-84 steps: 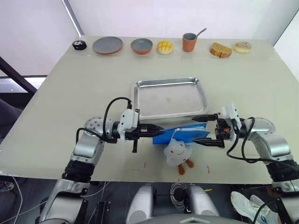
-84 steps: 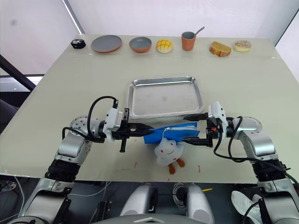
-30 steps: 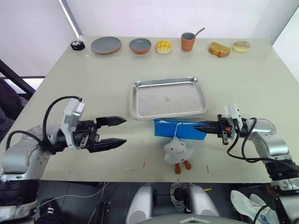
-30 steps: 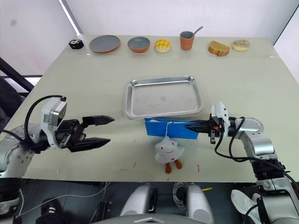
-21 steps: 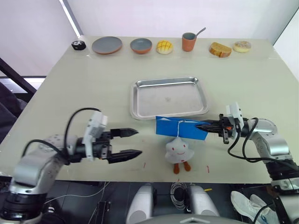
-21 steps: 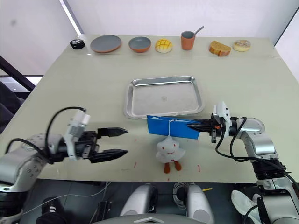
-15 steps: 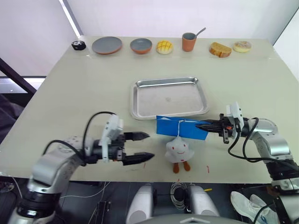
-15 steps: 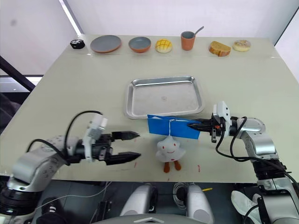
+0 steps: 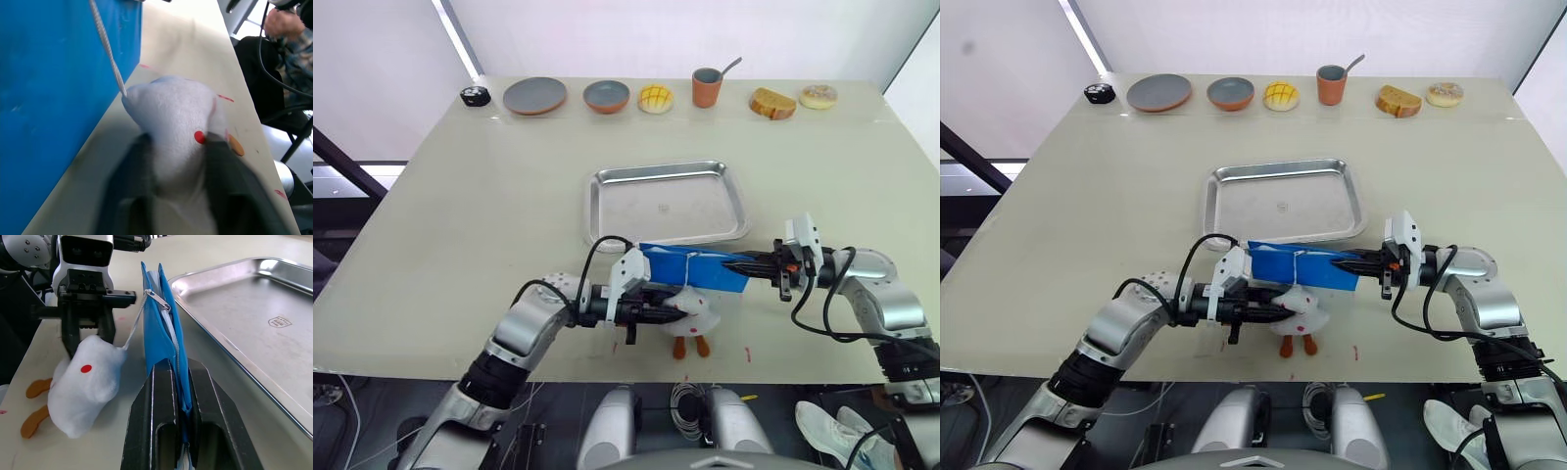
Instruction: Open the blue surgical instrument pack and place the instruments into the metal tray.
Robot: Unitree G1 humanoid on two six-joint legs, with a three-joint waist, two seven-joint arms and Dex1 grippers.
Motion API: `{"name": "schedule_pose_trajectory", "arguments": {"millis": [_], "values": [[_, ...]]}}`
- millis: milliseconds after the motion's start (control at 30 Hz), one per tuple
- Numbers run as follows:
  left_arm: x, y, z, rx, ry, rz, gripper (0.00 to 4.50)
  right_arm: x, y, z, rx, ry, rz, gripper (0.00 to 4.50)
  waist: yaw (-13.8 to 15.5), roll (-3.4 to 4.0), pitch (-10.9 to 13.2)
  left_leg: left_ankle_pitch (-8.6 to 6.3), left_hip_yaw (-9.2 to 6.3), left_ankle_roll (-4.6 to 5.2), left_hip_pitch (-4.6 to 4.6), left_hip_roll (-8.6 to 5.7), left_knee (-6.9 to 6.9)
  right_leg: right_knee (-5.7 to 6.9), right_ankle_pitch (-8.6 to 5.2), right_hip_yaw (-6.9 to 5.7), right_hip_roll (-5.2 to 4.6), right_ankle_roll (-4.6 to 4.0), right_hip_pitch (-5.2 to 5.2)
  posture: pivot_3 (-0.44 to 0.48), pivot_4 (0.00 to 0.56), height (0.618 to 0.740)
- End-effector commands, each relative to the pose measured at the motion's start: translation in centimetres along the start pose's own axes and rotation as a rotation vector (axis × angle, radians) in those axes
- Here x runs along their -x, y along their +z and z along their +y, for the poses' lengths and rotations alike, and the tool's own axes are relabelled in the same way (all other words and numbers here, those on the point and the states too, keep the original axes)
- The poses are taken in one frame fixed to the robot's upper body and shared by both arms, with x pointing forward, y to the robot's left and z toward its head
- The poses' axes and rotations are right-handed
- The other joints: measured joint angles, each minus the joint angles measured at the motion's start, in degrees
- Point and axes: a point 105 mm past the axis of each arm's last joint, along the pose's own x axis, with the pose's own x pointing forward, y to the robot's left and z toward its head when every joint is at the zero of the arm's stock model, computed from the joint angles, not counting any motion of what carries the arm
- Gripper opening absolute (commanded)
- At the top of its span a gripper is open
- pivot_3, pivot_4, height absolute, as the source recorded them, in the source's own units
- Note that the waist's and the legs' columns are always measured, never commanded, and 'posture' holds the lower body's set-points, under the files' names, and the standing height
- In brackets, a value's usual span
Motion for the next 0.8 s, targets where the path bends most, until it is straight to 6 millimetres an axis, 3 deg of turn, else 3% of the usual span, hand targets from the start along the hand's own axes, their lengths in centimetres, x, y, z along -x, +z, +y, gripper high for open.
{"name": "schedule_pose_trajectory", "arguments": {"millis": [33,233,333,500,800], "values": [[-0.1,0.6,-0.4,-0.038,-0.038,-0.009,0.04,0.2,1.0,-0.1,0.036,-0.013,-0.017,0.0,0.0,0.0,0.0,0.0,0.0,0.0,0.0,0.0,0.0,0.0,0.0,0.0,0.0,0.0,0.0,0.0,0.15,0.74],[2.6,3.1,0.1,-0.09,-0.036,-0.108,0.04,0.3,1.0,-0.3,0.043,-0.025,-0.022,0.0,0.0,0.0,0.0,0.0,-0.01,0.0,0.0,0.06,0.0,0.0,0.0,0.0,0.0,0.0,0.0,0.0,0.15,0.74],[5.4,5.0,0.7,-0.095,-0.003,-0.151,0.04,0.4,0.9,-0.5,0.045,-0.034,-0.024,0.0,-0.1,-0.03,0.0,0.0,-0.02,0.0,0.0,0.07,0.0,0.0,0.0,-0.02,0.0,0.0,0.0,0.0,0.15,0.74],[10.3,4.1,2.6,-0.094,0.129,-0.068,0.04,0.7,0.7,-0.8,0.035,-0.051,-0.034,0.0,-0.1,-0.02,0.0,0.0,0.01,0.0,0.0,0.07,0.0,-0.01,0.0,-0.02,0.0,0.0,-0.01,0.0,0.15,0.74],[15.7,2.2,4.3,-0.07,0.281,0.034,0.04,1.4,0.6,-1.3,0.023,-0.079,-0.046,0.0,0.0,-0.02,0.0,0.0,0.0,0.0,-0.01,0.05,0.0,-0.01,-0.01,-0.04,0.01,0.0,-0.02,0.0,0.15,0.74]]}}
